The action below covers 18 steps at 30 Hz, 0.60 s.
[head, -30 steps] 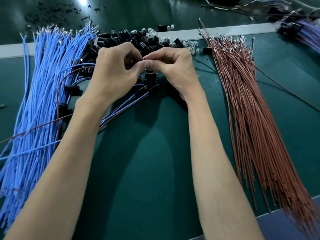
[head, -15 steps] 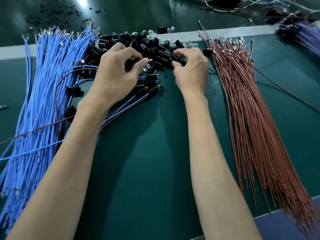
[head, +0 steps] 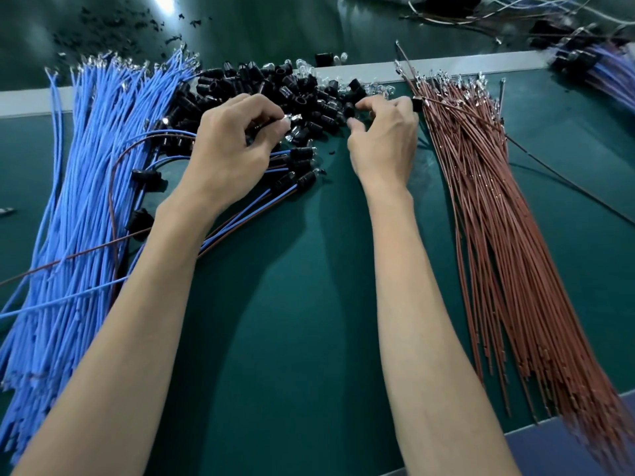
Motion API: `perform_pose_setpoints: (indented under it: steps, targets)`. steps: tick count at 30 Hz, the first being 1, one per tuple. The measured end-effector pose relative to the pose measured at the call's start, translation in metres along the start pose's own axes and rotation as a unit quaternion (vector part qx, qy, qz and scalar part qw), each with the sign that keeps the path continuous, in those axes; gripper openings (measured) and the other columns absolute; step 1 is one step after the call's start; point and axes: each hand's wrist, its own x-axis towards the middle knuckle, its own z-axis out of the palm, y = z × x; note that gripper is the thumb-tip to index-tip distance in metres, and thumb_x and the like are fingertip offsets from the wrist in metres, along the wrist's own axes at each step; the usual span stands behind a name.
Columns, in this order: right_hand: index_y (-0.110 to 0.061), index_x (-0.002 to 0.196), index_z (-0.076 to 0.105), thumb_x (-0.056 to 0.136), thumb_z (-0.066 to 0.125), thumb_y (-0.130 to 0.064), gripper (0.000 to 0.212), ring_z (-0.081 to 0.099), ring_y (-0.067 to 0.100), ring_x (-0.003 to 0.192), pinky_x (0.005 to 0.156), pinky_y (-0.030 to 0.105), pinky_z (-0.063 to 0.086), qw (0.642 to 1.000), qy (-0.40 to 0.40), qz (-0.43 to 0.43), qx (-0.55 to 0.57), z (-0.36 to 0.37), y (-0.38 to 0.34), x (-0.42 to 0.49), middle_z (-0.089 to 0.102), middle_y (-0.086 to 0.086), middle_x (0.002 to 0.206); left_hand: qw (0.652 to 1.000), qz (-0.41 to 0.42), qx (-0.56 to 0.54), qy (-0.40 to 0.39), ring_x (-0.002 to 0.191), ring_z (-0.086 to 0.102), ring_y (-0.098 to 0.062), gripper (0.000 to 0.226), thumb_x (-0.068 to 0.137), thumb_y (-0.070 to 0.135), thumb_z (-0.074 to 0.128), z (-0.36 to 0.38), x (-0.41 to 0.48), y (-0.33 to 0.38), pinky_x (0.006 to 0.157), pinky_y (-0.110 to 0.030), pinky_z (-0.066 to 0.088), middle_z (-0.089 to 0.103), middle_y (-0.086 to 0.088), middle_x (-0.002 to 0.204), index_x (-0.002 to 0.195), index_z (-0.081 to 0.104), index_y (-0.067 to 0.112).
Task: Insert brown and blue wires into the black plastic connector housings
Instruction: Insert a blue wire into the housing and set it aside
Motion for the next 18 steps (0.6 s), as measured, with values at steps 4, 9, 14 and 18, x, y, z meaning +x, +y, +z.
perform_pose_setpoints:
  steps: [4, 9, 14, 18]
  targets:
    - [-0.015, 0.118, 0.061, 0.095, 0.055, -0.02, 0.025, 0.047, 0.019, 0.112, 0.089, 0.024, 0.036, 1.0, 0.015, 0.005, 0.004, -0.001, 0.0, 0.001, 0.053, 0.005, 0.121, 1.0, -0.013, -0.021, -0.005, 0.062, 0.046, 0.007, 0.015, 0.093, 0.019, 0.06, 0.0, -0.002, -0.002, 0.061, -0.008, 0.033, 0.049, 0.019, 0.073, 0.095, 0.067, 0.006]
    - [-0.007, 0.106, 0.063, 0.099, 0.046, -0.014, 0.02, 0.056, 0.021, 0.101, 0.082, 0.023, 0.039, 0.996, 0.053, 0.021, 0.069, -0.001, 0.001, 0.001, 0.065, 0.008, 0.11, 0.998, -0.028, -0.05, -0.002, 0.063, 0.047, 0.0, 0.014, 0.092, 0.019, 0.062, 0.0, -0.003, -0.001, 0.062, -0.013, 0.037, 0.053, 0.015, 0.074, 0.095, 0.067, 0.007]
    - [-0.001, 0.096, 0.065, 0.095, 0.05, -0.003, 0.015, 0.066, 0.008, 0.067, 0.068, 0.022, 0.051, 0.95, 0.105, -0.023, 0.292, -0.005, -0.007, -0.001, 0.067, 0.001, 0.08, 0.995, -0.06, -0.084, 0.008, 0.054, 0.046, 0.001, 0.008, 0.09, 0.022, 0.066, -0.001, -0.002, 0.0, 0.055, -0.011, 0.037, 0.056, 0.008, 0.066, 0.089, 0.066, 0.014]
    - [-0.007, 0.091, 0.072, 0.086, 0.06, 0.005, 0.018, 0.064, 0.001, 0.069, 0.073, 0.019, 0.052, 0.884, -0.041, -0.034, 0.464, -0.004, -0.013, -0.005, 0.069, -0.005, 0.076, 0.993, -0.072, -0.093, 0.001, 0.052, 0.047, 0.0, 0.007, 0.088, 0.023, 0.067, -0.002, -0.003, 0.001, 0.054, -0.012, 0.038, 0.057, 0.009, 0.064, 0.083, 0.066, 0.019]
